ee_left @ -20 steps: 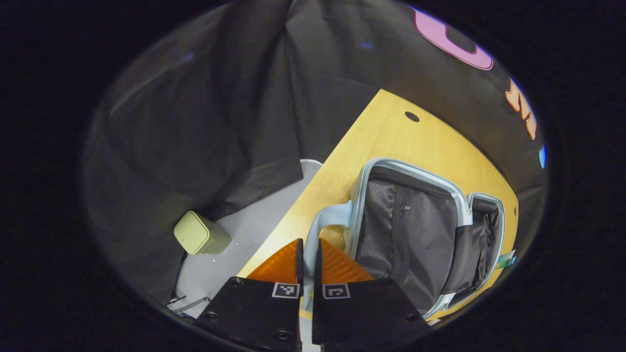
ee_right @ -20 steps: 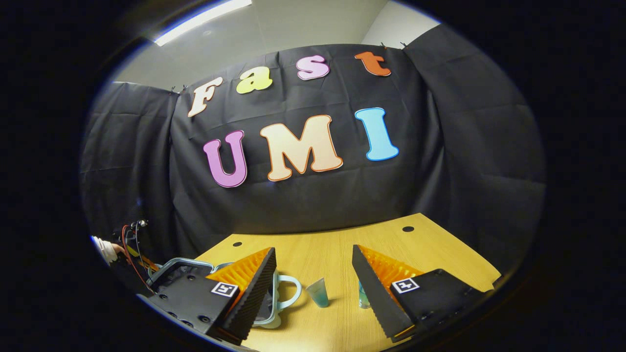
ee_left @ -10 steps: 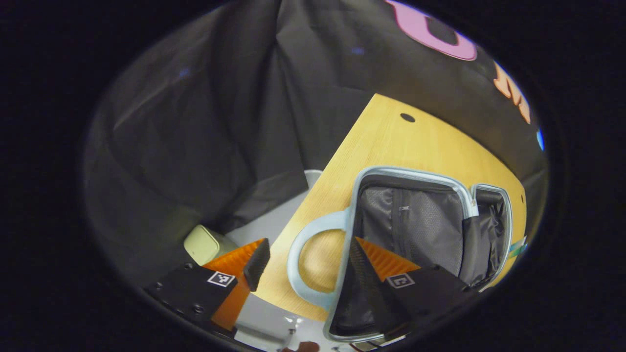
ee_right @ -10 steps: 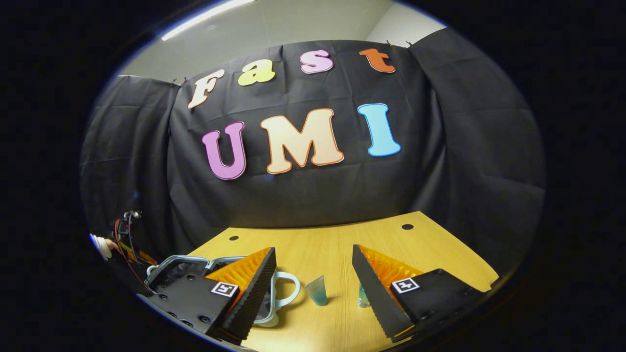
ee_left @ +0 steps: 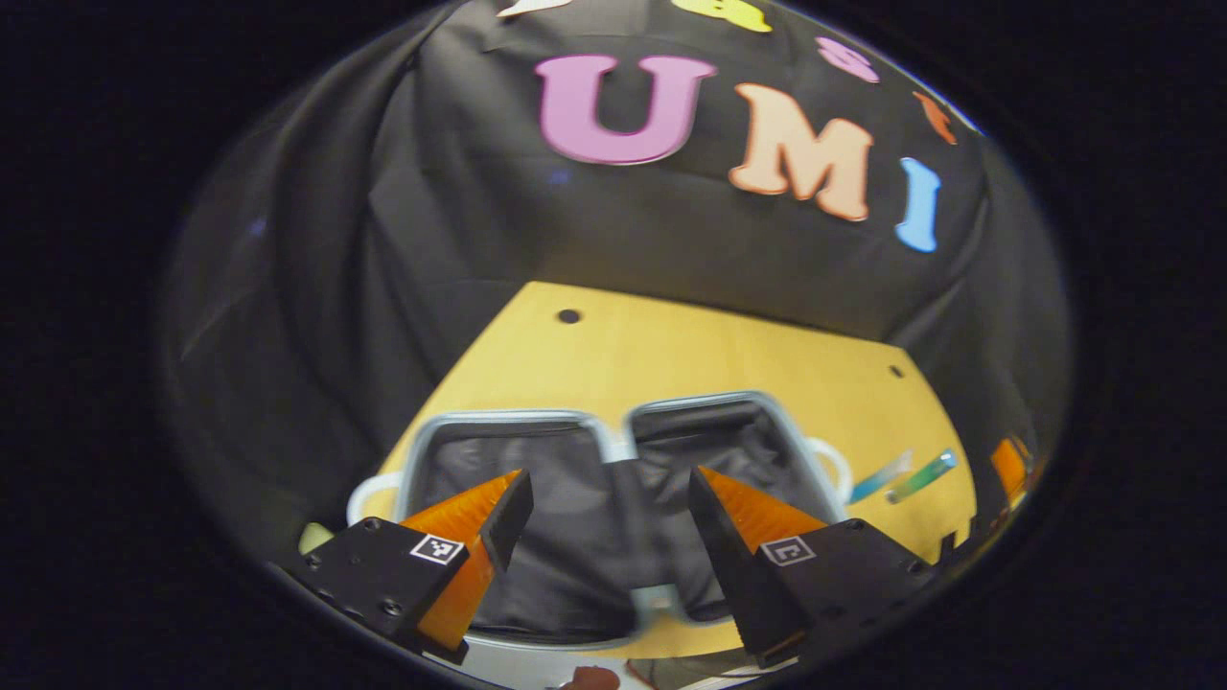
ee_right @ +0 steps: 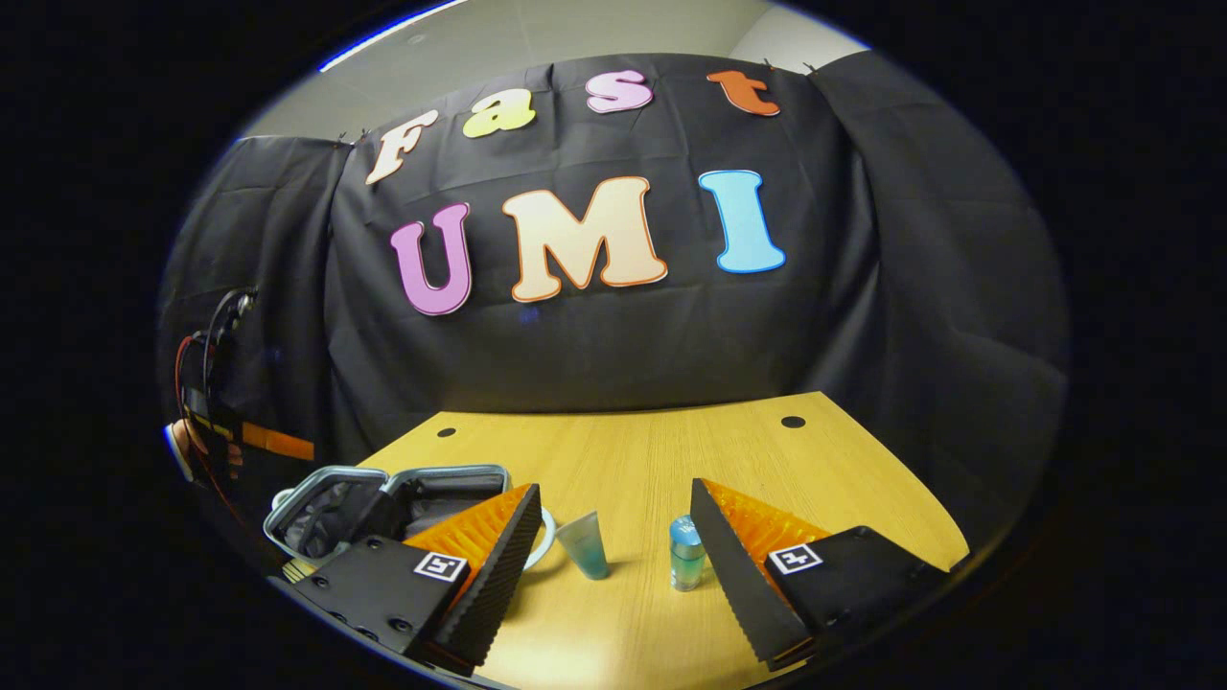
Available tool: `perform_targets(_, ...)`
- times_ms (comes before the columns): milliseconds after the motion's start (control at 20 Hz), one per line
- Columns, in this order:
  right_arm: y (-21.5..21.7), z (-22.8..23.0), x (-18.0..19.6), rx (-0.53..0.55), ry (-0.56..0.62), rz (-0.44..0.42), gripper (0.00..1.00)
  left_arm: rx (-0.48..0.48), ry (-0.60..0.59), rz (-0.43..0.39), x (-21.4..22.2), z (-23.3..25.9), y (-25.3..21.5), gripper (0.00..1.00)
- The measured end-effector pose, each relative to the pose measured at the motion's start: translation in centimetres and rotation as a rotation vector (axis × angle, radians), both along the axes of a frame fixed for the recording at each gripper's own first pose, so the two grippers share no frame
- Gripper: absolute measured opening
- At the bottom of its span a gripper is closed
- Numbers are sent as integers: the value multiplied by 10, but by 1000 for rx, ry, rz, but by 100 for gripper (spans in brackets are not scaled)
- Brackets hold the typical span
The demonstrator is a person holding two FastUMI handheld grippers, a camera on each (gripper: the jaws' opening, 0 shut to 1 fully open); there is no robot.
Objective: First open the suitcase, pack the skin care products into it, and then close the suitcase.
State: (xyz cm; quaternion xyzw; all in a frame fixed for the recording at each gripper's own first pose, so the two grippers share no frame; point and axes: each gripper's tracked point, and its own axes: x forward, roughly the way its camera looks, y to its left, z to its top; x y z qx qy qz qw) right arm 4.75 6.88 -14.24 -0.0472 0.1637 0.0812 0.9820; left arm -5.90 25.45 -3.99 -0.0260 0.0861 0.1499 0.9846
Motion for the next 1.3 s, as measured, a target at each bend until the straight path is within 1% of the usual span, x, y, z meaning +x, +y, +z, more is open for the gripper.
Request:
perform_targets(50, -4, -6, 2, -3, 12, 8, 98, 3, -16, -59, 12, 1, -35, 96)
perform_targets(150, -12, -19, 9, 1, 38, 28, 98, 21, -25, -141, 36, -3, -92, 96)
perform_targets(200, -16, -25, 12, 1, 52, 35, 95, 20, -26, -179, 49, -7, -116, 96)
perform_targets(250, -20, -32, 16, 2, 61, 44, 98, 12, -22, -217, 62, -15, -138, 96)
perform_targets(350, -29, -44, 24, -6, 78, 57, 98, 0, -24, -275, 85, -29, -181, 96)
perform_targets(450, -39, -62, 32, -20, 98, 66, 98, -12, -19, -298, 110, -47, -211, 96)
perform_targets(600, -54, -82, 42, -17, 123, 69, 98, -55, -7, -311, 145, -79, -234, 96)
perform_targets(750, -61, -99, 47, -7, 146, 81, 98, -86, 18, -303, 166, -111, -247, 96)
perform_targets(1050, -65, -135, 51, -23, 199, 122, 98, -76, 63, -289, 196, -142, -255, 96)
perform_targets(1150, -67, -141, 51, -38, 208, 127, 98, -39, 62, -280, 204, -144, -255, 94)
perform_targets(1200, -68, -144, 51, -39, 212, 131, 95, -23, 63, -287, 208, -144, -256, 87)
perform_targets(1300, -69, -147, 54, -40, 219, 135, 95, -25, 100, -283, 211, -155, -258, 61)
